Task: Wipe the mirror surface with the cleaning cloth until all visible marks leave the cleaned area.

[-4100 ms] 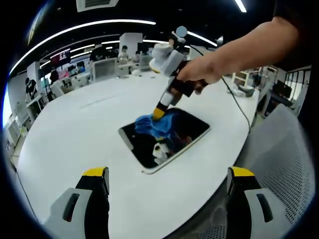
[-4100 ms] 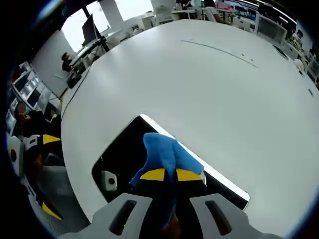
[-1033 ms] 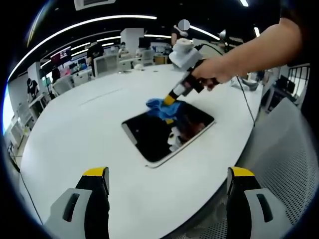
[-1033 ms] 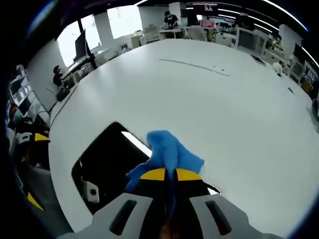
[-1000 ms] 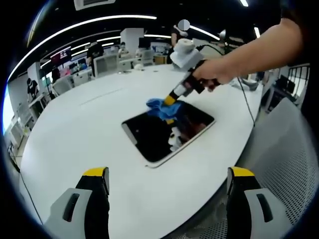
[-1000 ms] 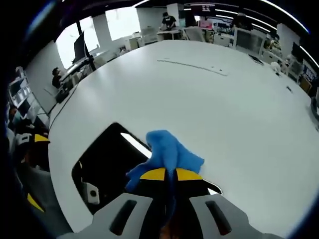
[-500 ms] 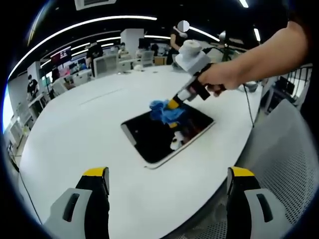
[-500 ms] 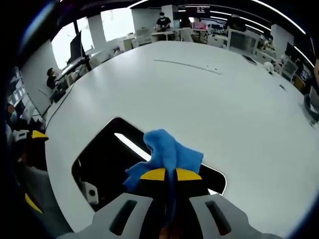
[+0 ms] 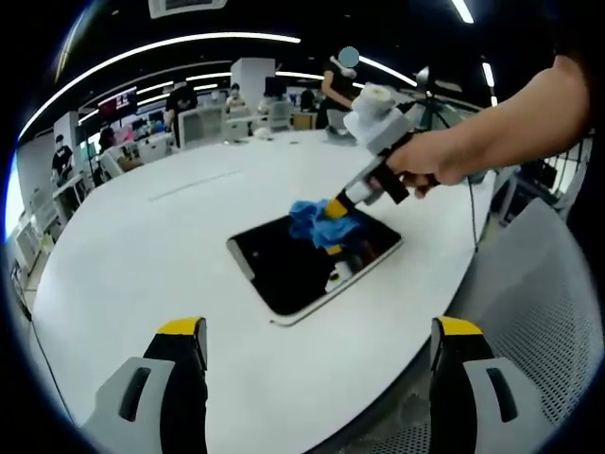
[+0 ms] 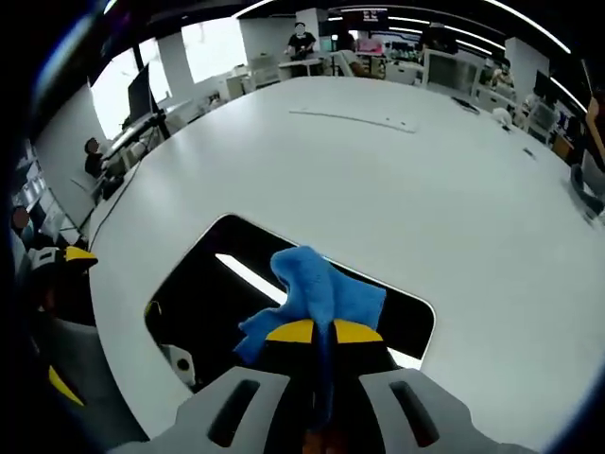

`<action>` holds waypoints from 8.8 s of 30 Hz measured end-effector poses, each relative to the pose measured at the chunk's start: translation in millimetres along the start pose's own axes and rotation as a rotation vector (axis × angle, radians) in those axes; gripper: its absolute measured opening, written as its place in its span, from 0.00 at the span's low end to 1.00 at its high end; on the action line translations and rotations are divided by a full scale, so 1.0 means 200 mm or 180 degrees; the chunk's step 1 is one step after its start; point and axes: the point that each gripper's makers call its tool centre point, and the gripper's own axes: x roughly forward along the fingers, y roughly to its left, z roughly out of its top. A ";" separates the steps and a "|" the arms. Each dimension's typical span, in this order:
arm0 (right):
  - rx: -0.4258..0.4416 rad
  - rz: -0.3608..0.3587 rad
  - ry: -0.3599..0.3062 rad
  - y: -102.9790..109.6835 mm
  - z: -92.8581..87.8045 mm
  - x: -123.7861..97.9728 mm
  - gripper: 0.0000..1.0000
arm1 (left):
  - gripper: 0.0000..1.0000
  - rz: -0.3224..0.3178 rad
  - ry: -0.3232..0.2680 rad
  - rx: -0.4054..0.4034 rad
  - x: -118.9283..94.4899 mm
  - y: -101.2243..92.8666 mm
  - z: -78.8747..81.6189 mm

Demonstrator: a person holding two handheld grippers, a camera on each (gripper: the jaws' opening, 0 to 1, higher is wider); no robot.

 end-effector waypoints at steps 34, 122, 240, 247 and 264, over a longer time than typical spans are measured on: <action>0.0089 0.0114 0.0154 0.13 -0.20 -0.15 0.00 | 0.99 -0.0109 -0.0156 -0.0108 -0.02 -0.03 0.06; 0.0355 0.0082 0.0295 0.14 -0.38 -0.28 0.01 | 0.99 -0.0242 -0.0194 -0.0196 -0.04 -0.07 0.08; 0.0703 -0.0372 0.0116 -0.33 0.01 -0.02 0.00 | 0.99 -0.0202 -0.0157 -0.0257 -0.03 -0.05 0.06; 0.0703 -0.0352 0.0108 -0.33 0.01 -0.02 0.00 | 0.99 -0.0201 -0.0149 -0.0255 -0.03 -0.05 0.06; 0.0695 -0.0249 -0.0063 -0.38 0.15 -0.15 0.00 | 0.99 -0.0185 -0.0128 -0.0216 -0.03 -0.05 0.06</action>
